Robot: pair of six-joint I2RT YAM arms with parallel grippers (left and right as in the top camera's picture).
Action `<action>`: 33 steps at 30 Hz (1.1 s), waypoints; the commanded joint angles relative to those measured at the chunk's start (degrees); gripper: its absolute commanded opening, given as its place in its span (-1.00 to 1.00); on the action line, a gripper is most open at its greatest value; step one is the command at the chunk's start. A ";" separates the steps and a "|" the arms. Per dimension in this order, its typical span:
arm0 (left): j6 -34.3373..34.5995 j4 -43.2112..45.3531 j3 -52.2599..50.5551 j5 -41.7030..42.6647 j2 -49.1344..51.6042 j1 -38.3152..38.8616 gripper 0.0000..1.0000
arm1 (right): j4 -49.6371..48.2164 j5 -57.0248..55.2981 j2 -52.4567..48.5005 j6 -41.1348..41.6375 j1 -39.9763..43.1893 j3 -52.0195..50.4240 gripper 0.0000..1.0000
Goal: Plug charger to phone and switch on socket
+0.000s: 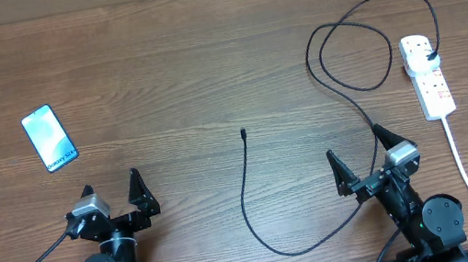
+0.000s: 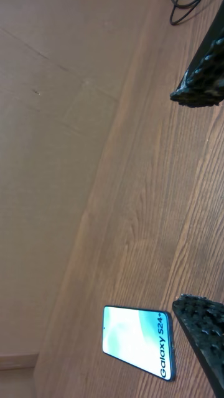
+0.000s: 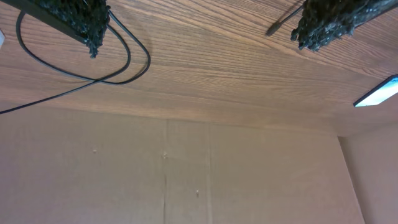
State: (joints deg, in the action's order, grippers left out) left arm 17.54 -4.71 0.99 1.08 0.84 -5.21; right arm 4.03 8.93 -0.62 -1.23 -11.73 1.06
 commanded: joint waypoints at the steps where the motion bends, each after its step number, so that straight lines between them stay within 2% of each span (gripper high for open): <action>1: -1.29 0.15 -0.63 -0.20 -0.59 0.31 0.99 | -0.48 -0.33 0.48 0.33 -0.31 -0.68 1.00; 33: -1.29 0.15 -0.63 -0.20 -0.59 0.31 0.99 | -0.46 -0.35 0.46 0.33 -0.31 -0.68 1.00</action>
State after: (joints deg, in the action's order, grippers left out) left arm 17.54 -4.71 0.99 1.08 0.84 -5.21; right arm 4.05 8.95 -0.62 -1.26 -11.73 1.06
